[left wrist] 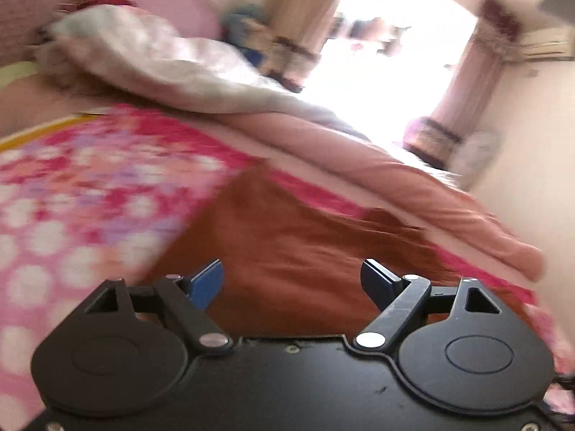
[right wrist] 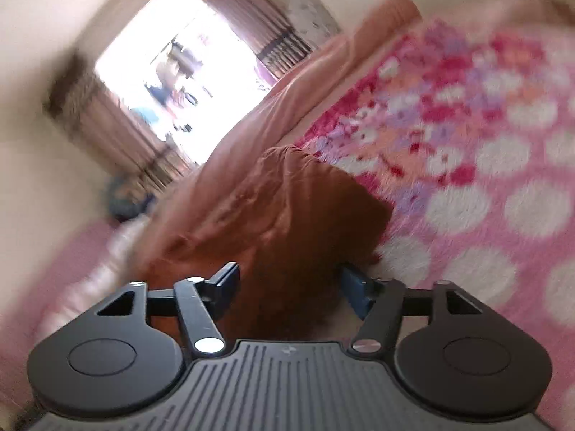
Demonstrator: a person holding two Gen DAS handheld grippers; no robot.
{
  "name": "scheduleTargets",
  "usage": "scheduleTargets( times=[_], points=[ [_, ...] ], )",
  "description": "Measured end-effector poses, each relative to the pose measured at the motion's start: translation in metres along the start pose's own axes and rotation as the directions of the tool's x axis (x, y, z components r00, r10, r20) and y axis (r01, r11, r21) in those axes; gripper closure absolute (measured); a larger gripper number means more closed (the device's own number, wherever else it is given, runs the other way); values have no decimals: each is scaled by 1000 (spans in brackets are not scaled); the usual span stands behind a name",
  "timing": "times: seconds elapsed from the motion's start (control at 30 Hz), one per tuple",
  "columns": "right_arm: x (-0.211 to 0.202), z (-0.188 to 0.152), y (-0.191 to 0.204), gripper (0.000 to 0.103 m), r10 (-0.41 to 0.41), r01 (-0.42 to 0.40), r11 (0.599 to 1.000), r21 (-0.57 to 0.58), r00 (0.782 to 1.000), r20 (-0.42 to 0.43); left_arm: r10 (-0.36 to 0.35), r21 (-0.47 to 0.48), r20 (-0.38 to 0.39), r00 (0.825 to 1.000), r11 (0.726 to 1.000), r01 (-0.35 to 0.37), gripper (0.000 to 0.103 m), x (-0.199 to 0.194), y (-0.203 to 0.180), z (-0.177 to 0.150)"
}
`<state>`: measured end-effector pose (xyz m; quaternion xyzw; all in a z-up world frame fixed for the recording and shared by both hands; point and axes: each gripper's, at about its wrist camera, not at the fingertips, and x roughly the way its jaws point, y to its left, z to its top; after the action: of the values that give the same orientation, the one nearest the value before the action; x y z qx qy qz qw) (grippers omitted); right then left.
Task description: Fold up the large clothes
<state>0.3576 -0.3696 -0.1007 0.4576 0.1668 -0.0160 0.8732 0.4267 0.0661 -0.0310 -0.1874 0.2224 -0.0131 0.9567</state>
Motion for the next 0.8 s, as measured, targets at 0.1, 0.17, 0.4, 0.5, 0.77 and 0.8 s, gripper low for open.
scheduleTargets(
  times=[0.1,0.17,0.4,0.5,0.77,0.8],
  points=[
    [3,-11,-5,29,-2,2,999,35,1000,-13,10,142,-102,995,990,4,17,37,-40,-22],
    [6,-20,-6,29,8,-6,998,55,999,-43,22,189,-137,990,982,5,17,55,-53,-42],
    [14,-29,-6,29,20,-20,993,118,1000,3,72,402,-3,997,913,-65,12,68,-66,-85],
    [24,-25,-11,29,36,-46,980,196,998,55,53,378,-1,999,924,-49,11,69,-62,-81],
    [48,-27,-9,34,-6,-6,996,92,992,125,33,350,-5,999,936,-29,11,67,-56,-80],
    [48,-33,-9,38,6,-10,1000,29,989,146,32,352,-5,999,936,-28,11,69,-56,-80]
  ],
)
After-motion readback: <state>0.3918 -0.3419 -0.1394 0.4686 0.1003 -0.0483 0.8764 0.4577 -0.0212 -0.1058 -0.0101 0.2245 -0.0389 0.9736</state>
